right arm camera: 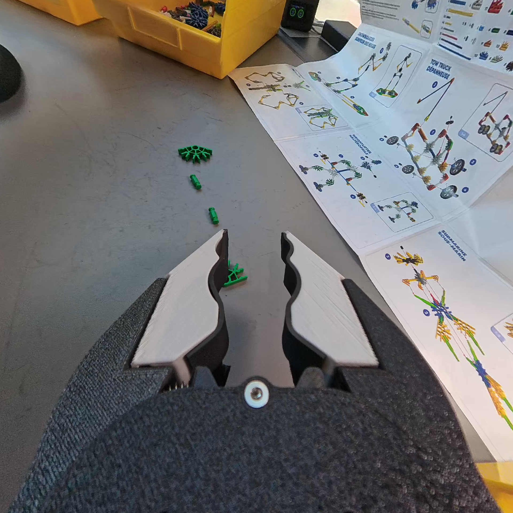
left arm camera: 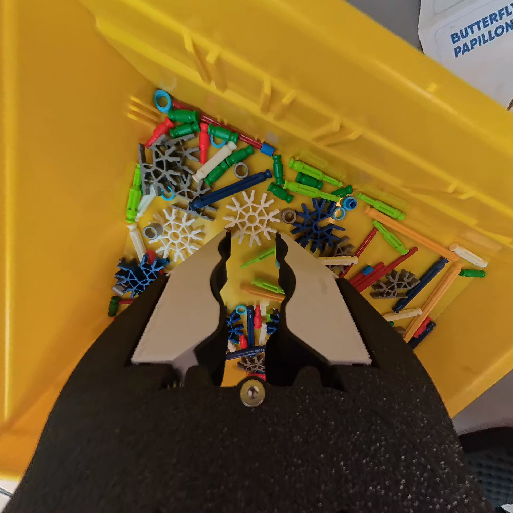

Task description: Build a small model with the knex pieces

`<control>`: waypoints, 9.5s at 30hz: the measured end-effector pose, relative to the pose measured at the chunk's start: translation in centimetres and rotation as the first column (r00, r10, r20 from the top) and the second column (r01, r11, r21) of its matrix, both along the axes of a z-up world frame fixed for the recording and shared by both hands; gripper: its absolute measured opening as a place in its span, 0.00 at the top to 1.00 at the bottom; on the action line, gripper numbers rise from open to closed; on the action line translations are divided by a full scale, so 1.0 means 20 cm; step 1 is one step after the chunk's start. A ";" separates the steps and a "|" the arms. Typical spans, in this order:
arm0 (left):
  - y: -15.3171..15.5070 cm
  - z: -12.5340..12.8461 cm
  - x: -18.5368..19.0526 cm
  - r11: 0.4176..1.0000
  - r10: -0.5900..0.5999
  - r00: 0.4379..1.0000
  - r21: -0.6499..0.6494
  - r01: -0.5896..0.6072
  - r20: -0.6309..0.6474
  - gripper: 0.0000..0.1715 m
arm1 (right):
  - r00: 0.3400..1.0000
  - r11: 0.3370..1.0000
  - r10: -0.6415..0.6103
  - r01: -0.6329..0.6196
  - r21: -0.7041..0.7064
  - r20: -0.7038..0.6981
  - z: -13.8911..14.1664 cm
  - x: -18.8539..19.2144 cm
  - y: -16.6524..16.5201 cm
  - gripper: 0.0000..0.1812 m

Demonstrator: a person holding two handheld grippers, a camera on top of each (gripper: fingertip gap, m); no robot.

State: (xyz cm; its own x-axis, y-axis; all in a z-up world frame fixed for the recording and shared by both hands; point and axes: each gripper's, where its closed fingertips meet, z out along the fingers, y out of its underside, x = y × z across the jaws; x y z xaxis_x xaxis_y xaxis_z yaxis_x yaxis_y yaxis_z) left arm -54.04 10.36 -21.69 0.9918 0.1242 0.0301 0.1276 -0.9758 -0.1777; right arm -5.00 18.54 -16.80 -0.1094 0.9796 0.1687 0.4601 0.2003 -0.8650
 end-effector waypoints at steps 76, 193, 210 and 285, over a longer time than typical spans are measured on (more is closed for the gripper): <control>0.01 0.13 2.21 0.473 -0.751 0.651 0.599 0.646 -0.109 0.78 | 0.999 1.000 -0.003 0.004 0.017 -0.034 0.03 -0.01 0.00 0.64; -0.08 0.04 0.30 0.831 -0.557 0.814 -0.104 0.547 -0.168 0.98 | 0.982 0.998 -0.052 0.056 0.022 -0.181 0.14 0.00 0.07 0.75; 0.02 0.38 1.30 0.753 -0.598 0.794 0.266 0.602 -0.107 0.97 | 0.982 0.997 -0.058 0.066 0.042 -0.182 0.14 0.00 0.07 0.77; -0.47 0.01 0.09 0.942 -0.237 0.952 -0.287 0.176 -0.195 0.98 | 0.985 0.997 -0.046 0.057 0.057 -0.168 0.13 0.00 0.06 0.78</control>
State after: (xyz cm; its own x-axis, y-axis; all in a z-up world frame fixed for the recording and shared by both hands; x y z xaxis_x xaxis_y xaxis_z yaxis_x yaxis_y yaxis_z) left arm -52.21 0.95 -21.55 0.9732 -0.1108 -0.2013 -0.0946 -0.9916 0.0883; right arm -5.09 19.82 -14.27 -0.0244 0.9703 0.2406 0.3216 0.2355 -0.9171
